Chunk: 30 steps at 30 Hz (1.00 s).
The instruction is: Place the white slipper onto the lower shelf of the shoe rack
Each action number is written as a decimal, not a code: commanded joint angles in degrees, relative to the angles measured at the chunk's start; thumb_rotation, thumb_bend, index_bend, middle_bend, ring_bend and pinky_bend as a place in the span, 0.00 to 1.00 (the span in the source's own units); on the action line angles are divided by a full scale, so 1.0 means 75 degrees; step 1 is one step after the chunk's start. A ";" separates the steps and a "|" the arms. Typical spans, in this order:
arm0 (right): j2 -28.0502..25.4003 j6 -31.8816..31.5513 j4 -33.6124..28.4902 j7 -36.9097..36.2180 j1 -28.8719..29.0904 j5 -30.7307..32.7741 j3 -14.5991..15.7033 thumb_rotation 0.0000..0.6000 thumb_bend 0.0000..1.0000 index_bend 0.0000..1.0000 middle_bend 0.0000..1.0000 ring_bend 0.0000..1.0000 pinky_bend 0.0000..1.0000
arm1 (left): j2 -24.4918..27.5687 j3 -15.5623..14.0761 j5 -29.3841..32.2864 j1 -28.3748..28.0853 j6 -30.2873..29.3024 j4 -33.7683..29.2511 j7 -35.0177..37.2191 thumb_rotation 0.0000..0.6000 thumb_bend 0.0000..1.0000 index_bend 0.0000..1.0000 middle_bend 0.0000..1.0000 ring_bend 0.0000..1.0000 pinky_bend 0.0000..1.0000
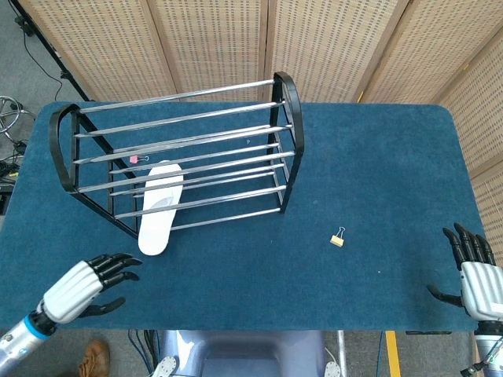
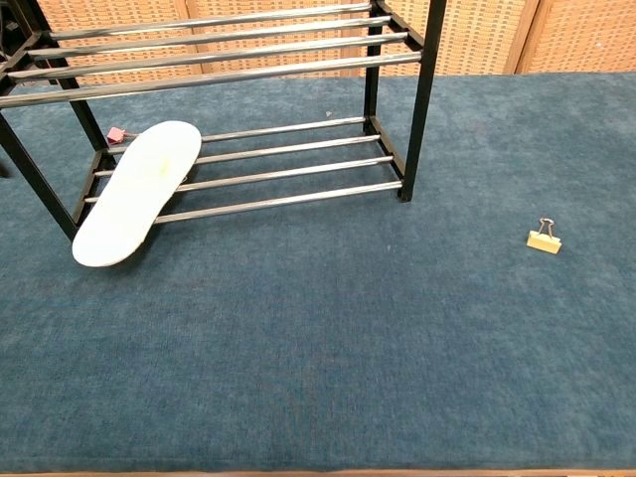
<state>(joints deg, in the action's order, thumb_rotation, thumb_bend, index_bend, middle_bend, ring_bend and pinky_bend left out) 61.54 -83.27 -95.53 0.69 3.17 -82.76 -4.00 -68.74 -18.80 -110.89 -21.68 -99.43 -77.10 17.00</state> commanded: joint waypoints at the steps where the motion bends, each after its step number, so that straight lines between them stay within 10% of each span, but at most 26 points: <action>1: -0.0009 -0.0017 -0.0022 -0.0009 -0.0004 -0.0044 0.0016 1.00 0.00 0.00 0.00 0.00 0.00 | 0.0306 -0.0120 0.0376 0.0827 -0.0662 0.0503 0.0249 1.00 0.26 0.36 0.26 0.20 0.36; 8: -0.0022 -0.0019 -0.0068 -0.0013 0.0004 -0.0149 0.0058 1.00 0.00 0.00 0.00 0.00 0.00 | 0.0600 0.0456 0.2147 0.1585 -0.0219 0.0328 0.0718 1.00 0.22 0.28 0.15 0.12 0.24; 14: -0.0048 -0.0079 -0.0115 -0.0032 -0.0007 -0.0204 0.0058 1.00 0.00 0.00 0.00 0.00 0.00 | 0.1366 0.0769 0.3237 0.1241 0.1376 -0.1178 0.0108 1.00 0.22 0.01 0.00 0.00 0.01; 30: -0.0494 -0.0345 -0.0374 -0.0244 -0.0106 -0.0321 -0.0002 1.00 0.00 0.00 0.00 0.00 0.00 | 0.1097 0.1823 0.3831 0.1438 0.1409 -0.2102 -0.1136 1.00 0.22 0.00 0.00 0.00 0.00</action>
<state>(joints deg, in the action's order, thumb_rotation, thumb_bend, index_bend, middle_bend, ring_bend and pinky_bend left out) 57.85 -85.87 -98.32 -1.13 2.36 -85.16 -4.01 -60.05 -5.70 -81.64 -11.31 -88.27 -93.36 8.83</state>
